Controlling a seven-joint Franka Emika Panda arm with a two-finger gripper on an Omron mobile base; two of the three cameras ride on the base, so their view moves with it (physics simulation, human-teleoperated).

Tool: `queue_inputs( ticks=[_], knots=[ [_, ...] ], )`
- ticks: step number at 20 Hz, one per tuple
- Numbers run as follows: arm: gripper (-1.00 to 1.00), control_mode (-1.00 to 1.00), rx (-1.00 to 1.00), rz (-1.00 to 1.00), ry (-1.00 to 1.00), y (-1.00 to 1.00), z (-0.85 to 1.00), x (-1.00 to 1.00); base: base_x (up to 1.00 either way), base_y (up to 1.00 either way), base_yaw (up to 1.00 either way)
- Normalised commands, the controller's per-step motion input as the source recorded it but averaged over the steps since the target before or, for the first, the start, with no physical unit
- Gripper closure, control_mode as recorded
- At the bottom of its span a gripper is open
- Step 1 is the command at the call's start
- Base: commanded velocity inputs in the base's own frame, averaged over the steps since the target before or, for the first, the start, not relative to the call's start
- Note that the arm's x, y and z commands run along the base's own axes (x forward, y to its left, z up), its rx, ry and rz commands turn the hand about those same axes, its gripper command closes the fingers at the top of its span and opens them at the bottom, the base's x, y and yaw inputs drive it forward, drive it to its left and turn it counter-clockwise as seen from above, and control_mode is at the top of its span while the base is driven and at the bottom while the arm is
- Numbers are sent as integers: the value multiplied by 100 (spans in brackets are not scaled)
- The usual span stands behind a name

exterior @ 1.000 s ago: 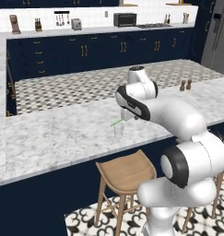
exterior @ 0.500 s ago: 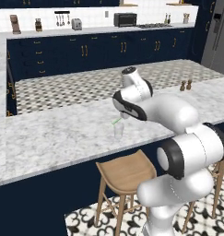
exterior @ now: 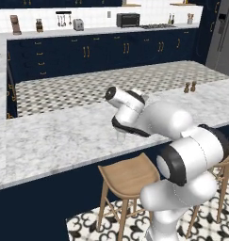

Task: Take a straw from the drawer in front and place it inside the glass cup on the dining counter.

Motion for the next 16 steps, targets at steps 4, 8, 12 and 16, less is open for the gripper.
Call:
queue_inputs(
  ticks=[4,8,12,16],
  knots=[
    [100,-100,-19,-13,1,1,-8,73,0,0,0],
    [100,-100,-16,-18,3,19,0,78,0,0,0],
    [100,-100,-16,-21,6,34,-1,74,0,0,0],
    [100,-100,-14,-21,6,39,-11,76,0,0,0]
  ],
)
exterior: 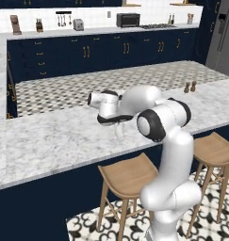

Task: Take a straw from the drawer in front and place it inside the glass cup on the dining counter.

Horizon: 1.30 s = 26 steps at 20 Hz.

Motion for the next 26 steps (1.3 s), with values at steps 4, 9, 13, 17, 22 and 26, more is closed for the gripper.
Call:
queue_inputs(
  ticks=[4,9,13,17,22,26],
  knots=[
    [100,-100,-7,-19,6,33,-21,44,0,0,0],
    [100,-100,-3,-21,2,7,-22,-1,0,0,0],
    [100,-100,0,-24,0,-23,0,-47,0,0,0],
    [100,-100,0,-23,0,-29,0,-70,0,0,0],
    [100,-100,1,-18,3,-11,0,-56,0,0,0],
    [100,-100,9,-8,8,0,12,-41,0,0,0]
  ],
)
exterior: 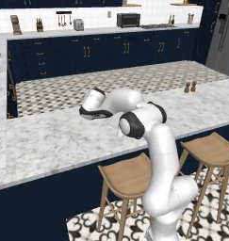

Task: Take a straw from the drawer in front and place it inside the glass cup on the dining counter.

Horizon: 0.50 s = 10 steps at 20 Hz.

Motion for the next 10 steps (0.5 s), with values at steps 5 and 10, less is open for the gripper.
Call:
queue_inputs(
  ticks=[5,10],
  knots=[
    [100,-100,15,-4,18,13,32,-33,0,0,0],
    [100,-100,3,-6,10,9,5,-9,0,0,0]
  ],
)
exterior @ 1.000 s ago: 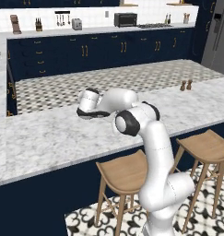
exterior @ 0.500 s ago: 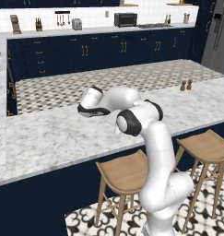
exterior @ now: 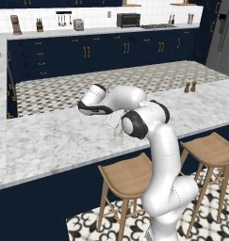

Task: Take a straw from the drawer in front and place it inside the glass cup on the dining counter.

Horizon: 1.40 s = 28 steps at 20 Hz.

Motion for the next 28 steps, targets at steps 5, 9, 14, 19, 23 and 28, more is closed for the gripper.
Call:
queue_inputs(
  ticks=[5,9,14,19,23,28],
  knots=[
    [100,-100,0,-6,1,13,-12,0,0,0,0],
    [100,-100,-4,-6,-6,5,-20,13,0,0,0],
    [100,-100,-9,-7,-17,0,-3,37,0,0,0],
    [100,-100,-9,-5,-13,11,-7,20,0,0,0],
    [100,-100,-6,-3,-2,19,-27,0,0,0,0],
    [100,-100,-6,-4,0,12,-27,0,0,0,0]
  ],
)
